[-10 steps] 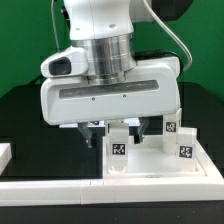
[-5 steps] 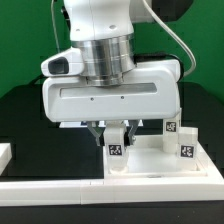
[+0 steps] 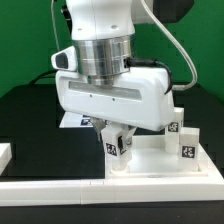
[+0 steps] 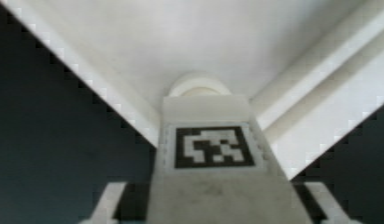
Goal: Assemble square table
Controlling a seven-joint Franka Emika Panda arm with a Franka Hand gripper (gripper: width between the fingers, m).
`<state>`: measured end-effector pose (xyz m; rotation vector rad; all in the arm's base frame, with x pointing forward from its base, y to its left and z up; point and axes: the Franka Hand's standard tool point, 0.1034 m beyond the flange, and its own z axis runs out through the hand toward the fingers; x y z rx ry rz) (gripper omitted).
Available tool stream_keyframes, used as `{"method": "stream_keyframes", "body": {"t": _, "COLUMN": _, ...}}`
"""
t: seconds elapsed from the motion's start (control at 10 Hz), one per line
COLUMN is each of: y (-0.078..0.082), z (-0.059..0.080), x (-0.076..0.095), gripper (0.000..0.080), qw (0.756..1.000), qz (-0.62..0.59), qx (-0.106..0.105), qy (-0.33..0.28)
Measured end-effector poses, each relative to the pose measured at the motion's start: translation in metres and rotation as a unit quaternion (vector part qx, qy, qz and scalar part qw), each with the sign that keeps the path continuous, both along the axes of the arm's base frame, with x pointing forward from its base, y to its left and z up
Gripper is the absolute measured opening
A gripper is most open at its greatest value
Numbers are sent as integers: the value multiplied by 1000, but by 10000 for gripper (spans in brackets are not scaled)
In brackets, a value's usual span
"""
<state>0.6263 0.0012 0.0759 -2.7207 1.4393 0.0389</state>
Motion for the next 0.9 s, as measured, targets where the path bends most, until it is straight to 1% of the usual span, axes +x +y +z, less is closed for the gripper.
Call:
{"method": "stream_keyframes", "body": {"t": 0.1, "y": 4, "z": -1, "x": 0, "gripper": 288, "qw": 996, "qz": -84, "qx": 9, "qy": 5}}
{"method": "stream_keyframes", "body": {"t": 0.2, "y": 9, "z": -2, "x": 0, "gripper": 289, "qw": 983, "qz": -181, "qx": 23, "qy": 12}}
{"method": "stream_keyframes", "body": {"t": 0.3, "y": 11, "z": -2, "x": 0, "gripper": 289, "qw": 972, "qz": -233, "qx": 33, "qy": 16}}
{"method": "stream_keyframes", "body": {"t": 0.4, "y": 12, "z": -2, "x": 0, "gripper": 289, "qw": 968, "qz": -249, "qx": 33, "qy": 17}}
{"method": "stream_keyframes", "body": {"t": 0.6, "y": 13, "z": -3, "x": 0, "gripper": 296, "qw": 977, "qz": -212, "qx": 31, "qy": 14}}
{"method": "stream_keyframes", "body": {"t": 0.7, "y": 14, "z": -2, "x": -1, "gripper": 477, "qw": 987, "qz": -160, "qx": 20, "qy": 11}}
{"method": "stream_keyframes", "body": {"t": 0.8, "y": 12, "z": -1, "x": 0, "gripper": 613, "qw": 998, "qz": -62, "qx": 14, "qy": 6}}
{"method": "stream_keyframes", "body": {"t": 0.9, "y": 9, "z": 1, "x": 1, "gripper": 613, "qw": 1000, "qz": 28, "qx": 10, "qy": 1}}
